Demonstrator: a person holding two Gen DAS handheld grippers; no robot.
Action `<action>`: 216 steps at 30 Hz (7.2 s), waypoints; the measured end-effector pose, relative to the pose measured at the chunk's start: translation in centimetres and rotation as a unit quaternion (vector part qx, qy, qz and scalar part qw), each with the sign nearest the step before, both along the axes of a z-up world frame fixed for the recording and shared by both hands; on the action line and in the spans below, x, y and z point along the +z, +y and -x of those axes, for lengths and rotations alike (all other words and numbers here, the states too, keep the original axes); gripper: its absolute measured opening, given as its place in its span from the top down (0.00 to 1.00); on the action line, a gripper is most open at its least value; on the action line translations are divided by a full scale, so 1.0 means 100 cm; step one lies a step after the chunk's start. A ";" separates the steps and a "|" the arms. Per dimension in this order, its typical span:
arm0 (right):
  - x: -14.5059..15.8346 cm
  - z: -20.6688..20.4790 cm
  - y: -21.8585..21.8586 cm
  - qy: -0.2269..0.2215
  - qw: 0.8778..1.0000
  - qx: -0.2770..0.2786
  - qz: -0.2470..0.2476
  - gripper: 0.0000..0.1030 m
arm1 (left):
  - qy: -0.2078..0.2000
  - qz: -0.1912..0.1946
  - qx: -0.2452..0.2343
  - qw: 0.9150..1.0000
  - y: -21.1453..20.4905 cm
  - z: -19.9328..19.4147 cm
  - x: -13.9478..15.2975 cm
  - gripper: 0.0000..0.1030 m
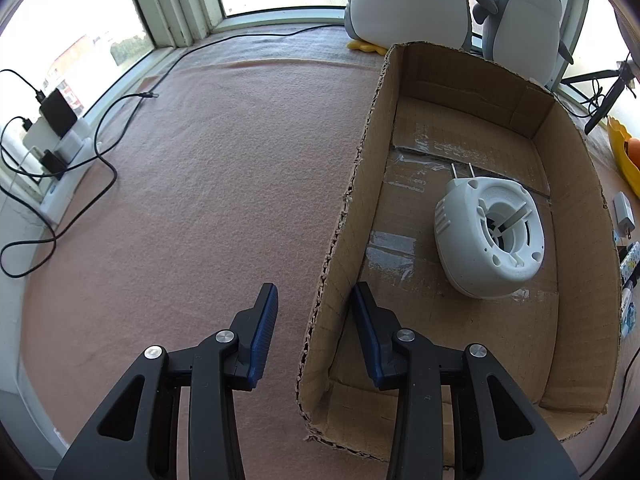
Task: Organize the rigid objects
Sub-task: 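Move the right tool to the blue round lid and grasp it, then carry the blue lid with the right tool into the box beside the device and release, then move the right tool to the yellow-labelled marker and grasp it, then carry the marker with the right tool toward the cardboard box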
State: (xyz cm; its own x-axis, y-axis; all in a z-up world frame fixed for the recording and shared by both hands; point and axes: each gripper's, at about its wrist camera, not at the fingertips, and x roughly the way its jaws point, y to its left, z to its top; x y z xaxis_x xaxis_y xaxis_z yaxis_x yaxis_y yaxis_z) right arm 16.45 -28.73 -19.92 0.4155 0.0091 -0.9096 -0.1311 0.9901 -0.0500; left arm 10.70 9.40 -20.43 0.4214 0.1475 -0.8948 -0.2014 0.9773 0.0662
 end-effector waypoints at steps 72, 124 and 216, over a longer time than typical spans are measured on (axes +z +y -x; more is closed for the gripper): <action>0.083 0.069 0.248 -0.061 0.964 0.243 -0.090 0.55 | -0.005 0.011 0.001 1.000 -0.001 -0.002 0.001 0.64; 0.075 0.065 0.026 -0.039 0.993 0.013 -0.115 0.31 | -0.007 0.010 0.001 1.000 0.001 -0.001 0.000 0.64; 0.096 0.027 0.160 -0.024 0.971 0.103 -0.213 0.91 | -0.010 0.012 0.001 1.000 0.002 -0.002 0.002 0.64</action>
State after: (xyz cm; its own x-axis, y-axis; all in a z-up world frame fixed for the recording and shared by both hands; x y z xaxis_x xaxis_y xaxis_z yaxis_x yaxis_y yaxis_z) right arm 13.75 -12.68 -10.37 0.4064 0.4675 -0.7850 -0.3362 0.8754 0.3472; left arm 10.88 9.60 -20.24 0.4399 0.1262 -0.8891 -0.2042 0.9782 0.0379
